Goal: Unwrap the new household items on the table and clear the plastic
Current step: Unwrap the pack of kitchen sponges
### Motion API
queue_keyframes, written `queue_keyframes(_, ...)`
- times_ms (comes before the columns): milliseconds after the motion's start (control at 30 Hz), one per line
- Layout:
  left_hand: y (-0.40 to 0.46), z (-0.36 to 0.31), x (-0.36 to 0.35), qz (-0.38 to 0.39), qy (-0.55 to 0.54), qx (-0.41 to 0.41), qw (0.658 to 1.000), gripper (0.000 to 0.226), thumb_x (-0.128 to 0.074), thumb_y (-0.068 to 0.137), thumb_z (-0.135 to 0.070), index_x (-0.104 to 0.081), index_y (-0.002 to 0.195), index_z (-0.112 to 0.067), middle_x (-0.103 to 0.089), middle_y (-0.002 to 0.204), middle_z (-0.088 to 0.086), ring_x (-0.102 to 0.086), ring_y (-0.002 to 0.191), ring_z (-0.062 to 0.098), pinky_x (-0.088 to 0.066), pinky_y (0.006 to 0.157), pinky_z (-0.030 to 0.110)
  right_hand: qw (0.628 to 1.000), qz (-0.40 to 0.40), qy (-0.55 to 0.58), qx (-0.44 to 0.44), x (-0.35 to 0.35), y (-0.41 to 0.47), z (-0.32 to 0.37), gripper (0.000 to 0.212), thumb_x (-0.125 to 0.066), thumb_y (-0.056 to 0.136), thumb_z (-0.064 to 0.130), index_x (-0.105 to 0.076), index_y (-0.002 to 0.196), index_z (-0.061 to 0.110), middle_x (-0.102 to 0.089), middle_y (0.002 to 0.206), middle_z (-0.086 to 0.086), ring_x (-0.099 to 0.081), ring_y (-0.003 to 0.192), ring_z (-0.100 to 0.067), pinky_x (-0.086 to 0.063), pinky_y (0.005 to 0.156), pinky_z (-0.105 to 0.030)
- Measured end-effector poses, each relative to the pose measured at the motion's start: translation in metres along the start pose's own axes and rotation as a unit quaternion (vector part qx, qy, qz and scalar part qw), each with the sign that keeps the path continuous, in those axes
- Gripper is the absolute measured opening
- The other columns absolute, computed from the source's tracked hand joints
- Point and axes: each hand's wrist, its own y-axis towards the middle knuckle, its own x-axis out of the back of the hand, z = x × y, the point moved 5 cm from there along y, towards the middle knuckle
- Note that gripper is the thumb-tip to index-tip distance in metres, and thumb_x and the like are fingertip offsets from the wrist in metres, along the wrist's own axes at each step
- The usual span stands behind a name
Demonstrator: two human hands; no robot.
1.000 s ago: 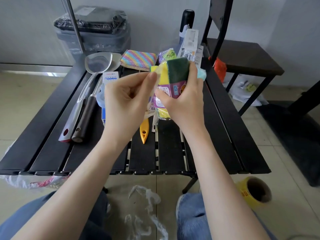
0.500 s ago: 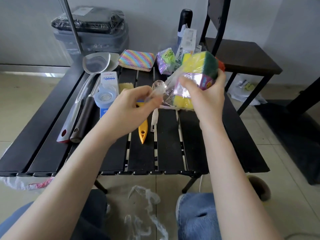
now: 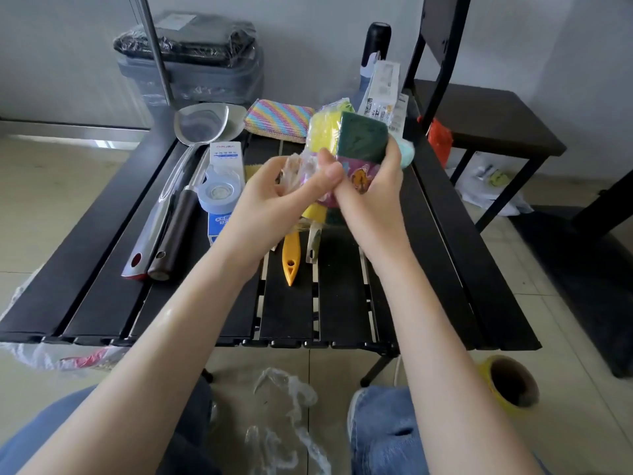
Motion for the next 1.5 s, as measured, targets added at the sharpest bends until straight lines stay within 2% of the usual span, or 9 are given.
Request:
queue_keyframes(133,0.000,-0.003,0.011,-0.046,-0.079,0.009,0.996,0.038,-0.063,0.089,-0.023,-0.053,0.122,-0.008,-0.066,0.083,-0.006,-0.059,0.050,-0.005,-0.040,0.044,0.006,0.987,0.060,0.141,-0.050,0.007,0.006,0.000,0.048,-0.054,0.096,0.040,-0.038,0.139,0.026,-0.063,0.119,0.003,-0.066,0.102,-0.009,-0.055,0.084,-0.026)
queue_keyframes(267,0.001,-0.008,0.014,-0.022,-0.132,0.005,0.991,0.027,-0.060,0.091,-0.009,-0.055,0.117,-0.009,-0.062,0.067,-0.011,-0.053,0.041,-0.003,-0.037,0.039,0.007,0.967,0.092,0.203,-0.121,0.009,0.004,-0.006,0.068,-0.075,0.078,0.029,-0.045,0.137,0.014,-0.069,0.113,-0.008,-0.069,0.100,-0.020,-0.055,0.090,-0.042)
queue_keyframes(433,0.005,-0.004,0.025,-0.070,-0.079,-0.067,0.992,0.010,-0.058,0.094,-0.014,-0.058,0.104,-0.012,-0.065,0.071,-0.013,-0.060,0.058,-0.001,-0.046,0.054,0.017,0.976,0.091,0.156,-0.121,0.010,0.002,-0.008,0.034,-0.069,0.086,0.019,-0.057,0.116,0.011,-0.070,0.103,-0.005,-0.072,0.089,-0.014,-0.058,0.076,-0.031)
queue_keyframes(633,0.007,0.001,0.041,-0.200,-0.050,-0.106,0.973,0.011,-0.048,0.100,-0.018,-0.053,0.093,-0.012,-0.059,0.063,-0.014,-0.054,0.056,-0.002,-0.042,0.054,0.015,0.992,0.112,0.055,-0.018,0.014,0.004,0.002,0.042,-0.073,0.082,0.012,-0.048,0.115,0.013,-0.067,0.099,0.003,-0.070,0.086,-0.007,-0.054,0.067,-0.019)
queue_keyframes(867,0.003,-0.014,0.026,-0.114,-0.150,-0.112,0.976,0.019,-0.037,0.103,-0.011,-0.049,0.089,-0.011,-0.070,0.099,0.005,-0.069,0.076,0.015,-0.052,0.062,0.021,0.993,0.055,-0.092,0.054,0.020,0.008,-0.004,0.058,-0.082,0.072,0.028,-0.044,0.115,0.016,-0.058,0.110,-0.004,-0.062,0.097,-0.010,-0.055,0.072,-0.021)
queue_keyframes(1067,-0.004,-0.007,0.001,-0.032,-0.167,-0.071,0.983,0.009,-0.049,0.097,-0.012,-0.047,0.088,-0.014,-0.062,0.073,-0.005,-0.062,0.069,0.011,-0.051,0.064,0.023,0.995,-0.068,-0.063,0.042,0.027,0.006,-0.002,0.065,-0.080,0.063,0.039,-0.042,0.113,0.021,-0.054,0.114,-0.005,-0.058,0.104,-0.017,-0.055,0.080,-0.034)
queue_keyframes(1200,-0.001,0.003,-0.003,0.004,-0.092,-0.023,0.996,0.048,-0.066,0.087,-0.023,-0.040,0.128,-0.018,-0.069,0.080,-0.009,-0.068,0.073,0.003,-0.052,0.064,0.016,0.997,-0.017,0.050,-0.049,0.015,0.004,-0.006,0.059,-0.077,0.078,0.023,-0.040,0.124,0.022,-0.058,0.108,0.006,-0.062,0.091,-0.002,-0.055,0.071,-0.020)
queue_keyframes(1333,0.002,0.002,-0.002,0.019,-0.075,-0.041,0.996,0.065,-0.066,0.080,-0.031,-0.042,0.138,-0.017,-0.066,0.117,0.004,-0.069,0.096,0.011,-0.056,0.073,0.022,0.979,0.090,0.150,-0.105,0.006,0.000,-0.005,0.063,-0.074,0.080,0.016,-0.039,0.133,0.019,-0.062,0.112,0.001,-0.067,0.096,-0.011,-0.058,0.081,-0.033)
queue_keyframes(1500,0.005,0.000,0.016,-0.011,-0.090,-0.018,0.996,0.041,-0.059,0.091,-0.026,-0.053,0.130,-0.017,-0.074,0.086,-0.004,-0.070,0.068,0.005,-0.052,0.053,0.015,0.935,0.197,0.262,-0.133,0.008,0.001,-0.004,0.058,-0.062,0.081,0.045,-0.048,0.134,0.028,-0.063,0.125,-0.006,-0.059,0.118,-0.026,-0.046,0.101,-0.054)
